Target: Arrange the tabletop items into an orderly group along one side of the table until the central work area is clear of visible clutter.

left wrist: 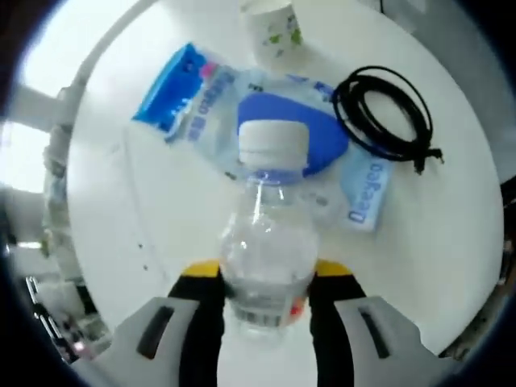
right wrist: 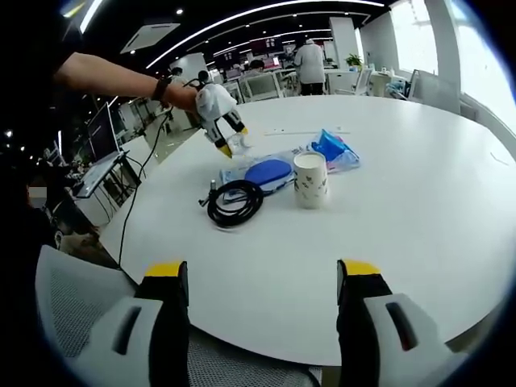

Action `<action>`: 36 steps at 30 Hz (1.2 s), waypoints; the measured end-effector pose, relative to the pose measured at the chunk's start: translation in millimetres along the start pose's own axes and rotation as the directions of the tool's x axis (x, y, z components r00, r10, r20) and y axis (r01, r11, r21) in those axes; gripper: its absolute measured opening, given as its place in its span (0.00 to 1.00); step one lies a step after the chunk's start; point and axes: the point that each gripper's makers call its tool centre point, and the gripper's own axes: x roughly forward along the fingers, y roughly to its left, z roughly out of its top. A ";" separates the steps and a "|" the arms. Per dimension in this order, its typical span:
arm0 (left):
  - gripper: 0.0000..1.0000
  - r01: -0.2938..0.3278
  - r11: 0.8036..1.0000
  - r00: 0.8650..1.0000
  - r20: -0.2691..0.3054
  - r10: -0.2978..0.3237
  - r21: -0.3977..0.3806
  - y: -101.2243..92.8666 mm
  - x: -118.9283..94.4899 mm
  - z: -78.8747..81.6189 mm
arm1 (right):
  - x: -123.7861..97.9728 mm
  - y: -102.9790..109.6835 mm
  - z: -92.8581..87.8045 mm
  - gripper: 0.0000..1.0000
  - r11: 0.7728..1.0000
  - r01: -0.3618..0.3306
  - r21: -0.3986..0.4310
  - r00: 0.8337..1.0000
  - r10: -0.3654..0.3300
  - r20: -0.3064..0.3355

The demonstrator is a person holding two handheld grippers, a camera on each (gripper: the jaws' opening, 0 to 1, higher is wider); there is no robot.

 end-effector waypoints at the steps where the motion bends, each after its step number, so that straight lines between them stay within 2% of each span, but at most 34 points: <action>1: 0.37 -0.003 1.000 1.000 0.002 0.003 -0.004 0.4 -2.0 -1.2 | -0.1 0.1 0.0 0.75 1.000 -0.001 0.002 1.000 0.001 0.000; 11: 0.37 -0.048 0.994 0.998 0.026 0.051 -0.094 5.4 -19.0 -16.1 | -0.2 1.5 0.1 0.75 1.000 -0.005 -0.004 1.000 0.005 0.001; 15: 0.36 -0.070 0.979 0.995 0.062 0.083 -0.189 11.1 -26.0 -17.0 | -0.1 2.3 0.1 0.75 1.000 -0.009 -0.007 1.000 0.009 0.000; 24: 0.36 -0.078 0.953 0.988 0.104 0.113 -0.294 12.3 -30.9 -17.6 | 0.3 2.6 0.1 0.75 1.000 -0.010 -0.009 1.000 0.010 -0.002; 27: 0.36 -0.078 0.950 0.987 0.108 0.116 -0.303 11.8 -32.0 -17.2 | 0.5 3.0 0.0 0.75 1.000 -0.012 -0.010 1.000 0.012 -0.003; 31: 0.36 -0.082 0.932 0.984 0.122 0.132 -0.352 14.5 -34.9 -18.1 | 0.6 3.2 -0.2 0.75 1.000 -0.012 -0.012 1.000 0.012 -0.004; 34: 0.36 -0.080 0.921 0.978 0.149 0.147 -0.382 16.5 -38.0 -13.2 | 0.6 2.9 -0.4 0.75 1.000 -0.011 -0.009 1.000 0.011 -0.005; 36: 0.36 -0.083 0.905 0.972 0.167 0.167 -0.418 18.3 -40.0 -10.8 | 0.6 3.0 -0.5 0.75 1.000 -0.011 -0.009 1.000 0.011 -0.005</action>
